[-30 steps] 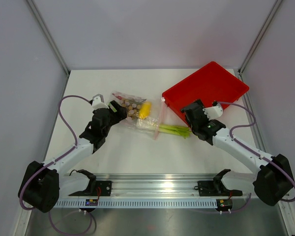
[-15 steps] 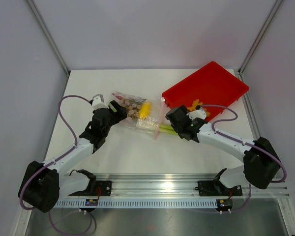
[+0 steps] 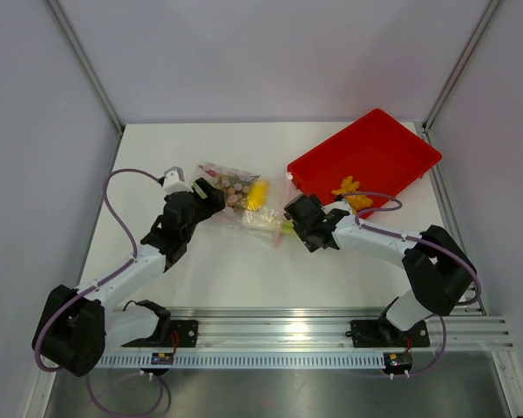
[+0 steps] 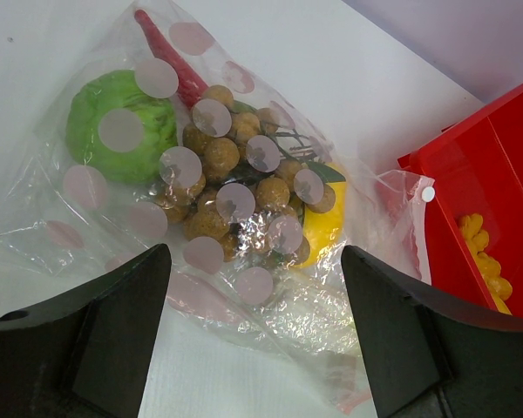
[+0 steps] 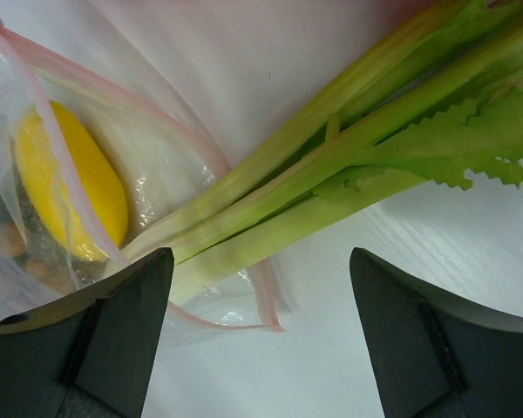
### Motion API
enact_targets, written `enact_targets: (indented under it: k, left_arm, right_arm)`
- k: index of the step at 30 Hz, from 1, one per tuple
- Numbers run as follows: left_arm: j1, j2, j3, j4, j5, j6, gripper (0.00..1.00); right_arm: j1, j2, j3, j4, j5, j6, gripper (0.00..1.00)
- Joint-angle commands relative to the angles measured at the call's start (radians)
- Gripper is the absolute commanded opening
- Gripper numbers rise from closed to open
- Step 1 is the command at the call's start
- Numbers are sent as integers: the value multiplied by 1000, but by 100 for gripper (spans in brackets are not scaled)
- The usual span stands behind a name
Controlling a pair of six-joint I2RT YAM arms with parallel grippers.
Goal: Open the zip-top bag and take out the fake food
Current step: Pick up the fake vegetable from the zipper food storage bag.
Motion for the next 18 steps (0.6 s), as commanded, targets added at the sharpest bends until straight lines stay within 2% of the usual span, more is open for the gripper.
enact_targets:
  k: [1,9,18]
  left_arm:
    - [-1,-1,33,35,-18,-1,83]
    - [-1,-5,33,30,-22,1,83]
    - [-1,-28,27,24,-29,2,83]
  right_arm:
    - [7,29,14,46,-11,56,89]
    - [7,53,26,13,39,142,89]
    - [6,142,109,-75,41,139,91]
